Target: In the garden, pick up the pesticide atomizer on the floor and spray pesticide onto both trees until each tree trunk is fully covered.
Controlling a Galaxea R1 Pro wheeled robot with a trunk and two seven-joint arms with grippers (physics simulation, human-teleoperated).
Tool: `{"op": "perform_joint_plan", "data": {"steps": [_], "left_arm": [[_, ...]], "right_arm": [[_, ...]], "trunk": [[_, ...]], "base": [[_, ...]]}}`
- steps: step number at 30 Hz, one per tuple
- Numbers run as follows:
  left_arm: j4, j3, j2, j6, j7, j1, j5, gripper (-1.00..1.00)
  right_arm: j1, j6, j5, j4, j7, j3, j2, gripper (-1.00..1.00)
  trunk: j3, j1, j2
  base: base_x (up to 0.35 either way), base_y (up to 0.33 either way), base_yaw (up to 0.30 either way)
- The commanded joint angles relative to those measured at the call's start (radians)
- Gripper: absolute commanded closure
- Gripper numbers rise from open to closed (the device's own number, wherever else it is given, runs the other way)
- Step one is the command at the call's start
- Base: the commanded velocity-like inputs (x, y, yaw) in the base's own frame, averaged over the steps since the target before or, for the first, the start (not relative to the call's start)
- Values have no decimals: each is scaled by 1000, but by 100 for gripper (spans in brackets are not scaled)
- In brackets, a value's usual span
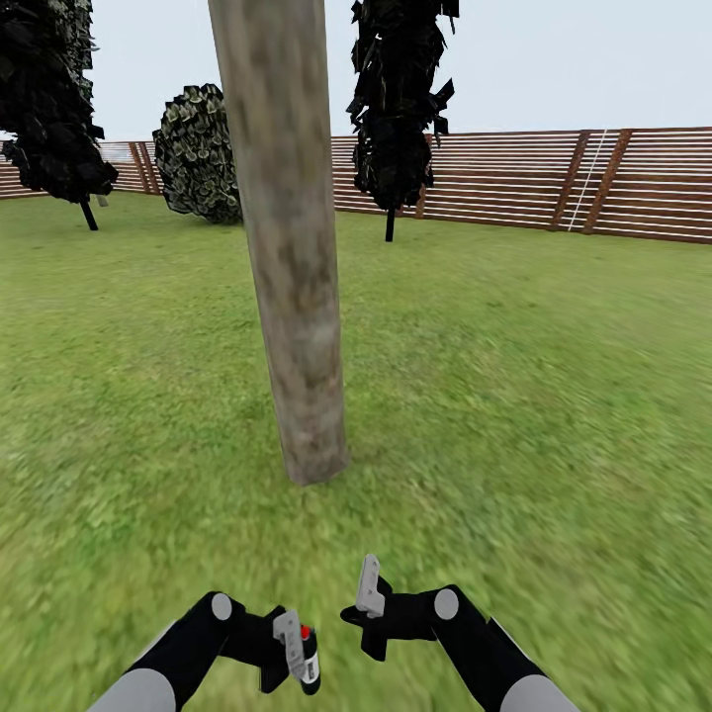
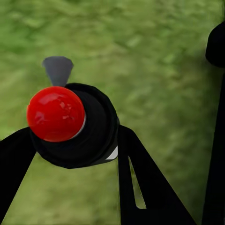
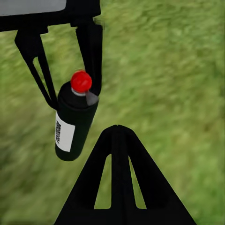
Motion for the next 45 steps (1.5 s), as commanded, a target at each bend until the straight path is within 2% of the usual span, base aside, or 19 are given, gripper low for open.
{"op": "perform_joint_plan", "data": {"steps": [1,17,23,38,45], "left_arm": [[-1,2,-3,-10,-3,0,-10,100],[-2,4,-46,-11,3,-2,-2,100],[-76,9,-46,-6,3,2,1,100],[-81,10,-48,-10,-1,7,1,100],[-80,9,-66,-11,-2,10,1,100]], "right_arm": [[0,-6,10,-1,0,-1,0,100],[-1,-6,10,0,0,-1,0,100],[0,-6,10,-1,0,-1,0,100],[0,-6,11,-1,0,-1,0,100],[0,-6,11,-1,0,-1,0,100]], "trunk": [[-1,0,0],[-1,0,0],[-1,0,0],[-1,0,0],[-1,0,0]], "base": [[0,0,0],[0,0,0],[0,0,0],[0,0,0],[0,0,0]]}}
